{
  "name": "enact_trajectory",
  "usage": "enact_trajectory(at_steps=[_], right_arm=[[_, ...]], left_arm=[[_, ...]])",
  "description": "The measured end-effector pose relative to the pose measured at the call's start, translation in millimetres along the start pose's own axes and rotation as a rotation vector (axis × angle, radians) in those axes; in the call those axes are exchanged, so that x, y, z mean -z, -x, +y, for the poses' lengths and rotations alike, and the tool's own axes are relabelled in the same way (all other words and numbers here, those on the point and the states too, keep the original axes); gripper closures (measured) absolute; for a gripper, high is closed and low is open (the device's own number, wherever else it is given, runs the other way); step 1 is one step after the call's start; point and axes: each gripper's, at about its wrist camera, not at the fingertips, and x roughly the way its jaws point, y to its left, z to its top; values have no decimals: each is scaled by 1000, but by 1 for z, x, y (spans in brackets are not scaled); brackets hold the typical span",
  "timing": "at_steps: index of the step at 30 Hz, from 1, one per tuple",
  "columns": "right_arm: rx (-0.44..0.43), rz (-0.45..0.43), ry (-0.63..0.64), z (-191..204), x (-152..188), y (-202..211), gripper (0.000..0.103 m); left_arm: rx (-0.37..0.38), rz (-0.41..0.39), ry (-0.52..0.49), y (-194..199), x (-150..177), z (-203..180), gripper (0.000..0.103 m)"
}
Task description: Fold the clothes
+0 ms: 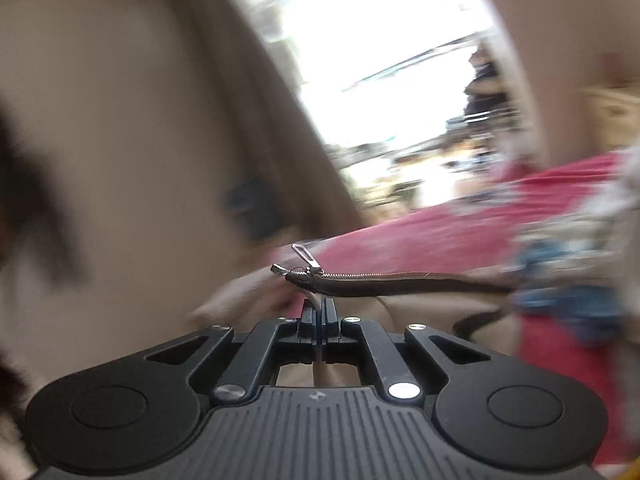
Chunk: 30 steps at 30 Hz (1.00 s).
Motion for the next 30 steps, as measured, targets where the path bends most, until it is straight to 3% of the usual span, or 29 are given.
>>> enact_trajectory(at_steps=[4, 6, 9, 16, 24, 27, 30], right_arm=[[-137, 245, 31, 24, 48, -48, 100], [-167, 368, 35, 30, 77, -70, 100], [-160, 499, 74, 33, 107, -93, 100], [-148, 482, 137, 49, 99, -92, 100], [-95, 710, 266, 50, 153, -111, 99], [-99, 720, 273, 51, 160, -112, 99], [-24, 739, 271, 44, 169, -117, 96]], left_arm=[[103, -12, 328, 31, -6, 67, 47], [142, -43, 475, 47, -3, 99, 46], [164, -70, 561, 58, 0, 120, 46], [174, -10, 451, 47, -2, 96, 46], [157, 65, 248, 45, 9, 63, 46], [135, 74, 197, 47, 13, 53, 46], [124, 61, 148, 53, 16, 42, 46]])
